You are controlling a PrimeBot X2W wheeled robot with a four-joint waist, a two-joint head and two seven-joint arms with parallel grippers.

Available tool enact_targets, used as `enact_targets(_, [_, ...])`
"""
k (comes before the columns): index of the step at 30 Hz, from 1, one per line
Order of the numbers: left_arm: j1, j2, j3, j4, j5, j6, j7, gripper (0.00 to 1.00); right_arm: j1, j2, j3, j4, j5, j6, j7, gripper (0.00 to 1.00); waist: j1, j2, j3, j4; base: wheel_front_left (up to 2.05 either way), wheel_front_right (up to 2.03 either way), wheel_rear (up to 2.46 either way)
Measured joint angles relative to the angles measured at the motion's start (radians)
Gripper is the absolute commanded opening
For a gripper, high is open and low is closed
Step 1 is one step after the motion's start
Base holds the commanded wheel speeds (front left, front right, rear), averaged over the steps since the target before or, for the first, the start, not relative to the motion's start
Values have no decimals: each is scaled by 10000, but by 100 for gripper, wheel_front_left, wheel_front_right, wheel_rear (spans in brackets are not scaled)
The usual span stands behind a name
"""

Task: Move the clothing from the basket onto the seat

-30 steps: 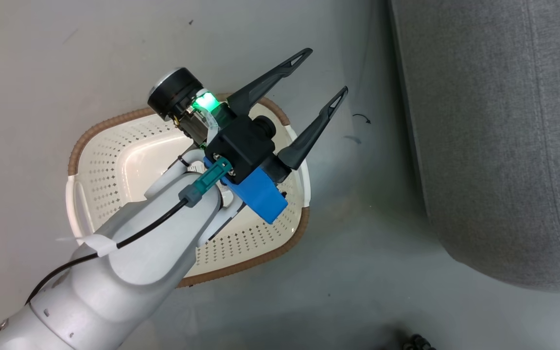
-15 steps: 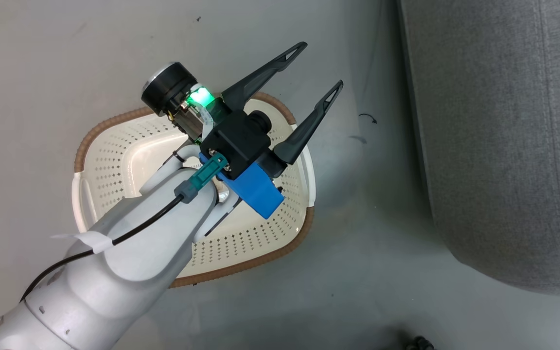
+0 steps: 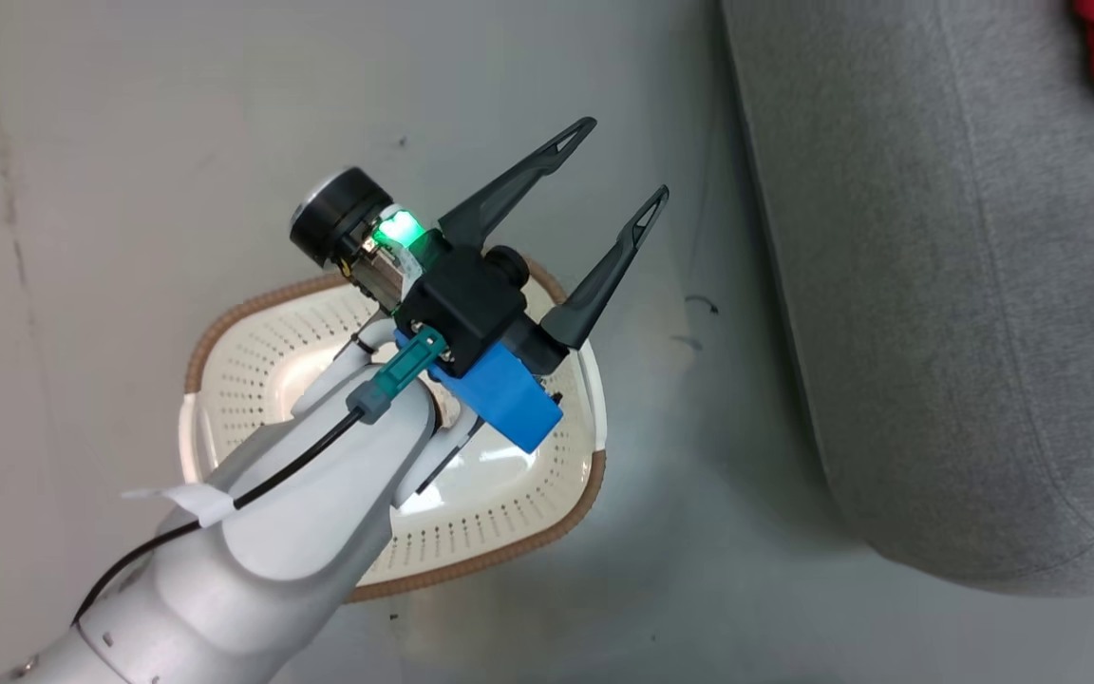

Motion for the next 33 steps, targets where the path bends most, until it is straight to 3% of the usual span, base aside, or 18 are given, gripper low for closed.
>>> enact_targets(9, [1301,-111,1093,-215,-42,228,0,100,1684,742,1206,-1381,303,0,0,100,0,0,-1369,238,0,0,0])
enact_targets(20, [3379,-203,3323,-755,307,652,-10,100,3178,1193,2761,-2173,715,0,0,100,-2,0,-2887,963,0,0,0])
enact_targets(33, [5241,-683,5538,-918,859,370,-10,100,4600,1592,3762,-2408,984,0,0,100,-2,0,-4325,1841,0,0,0])
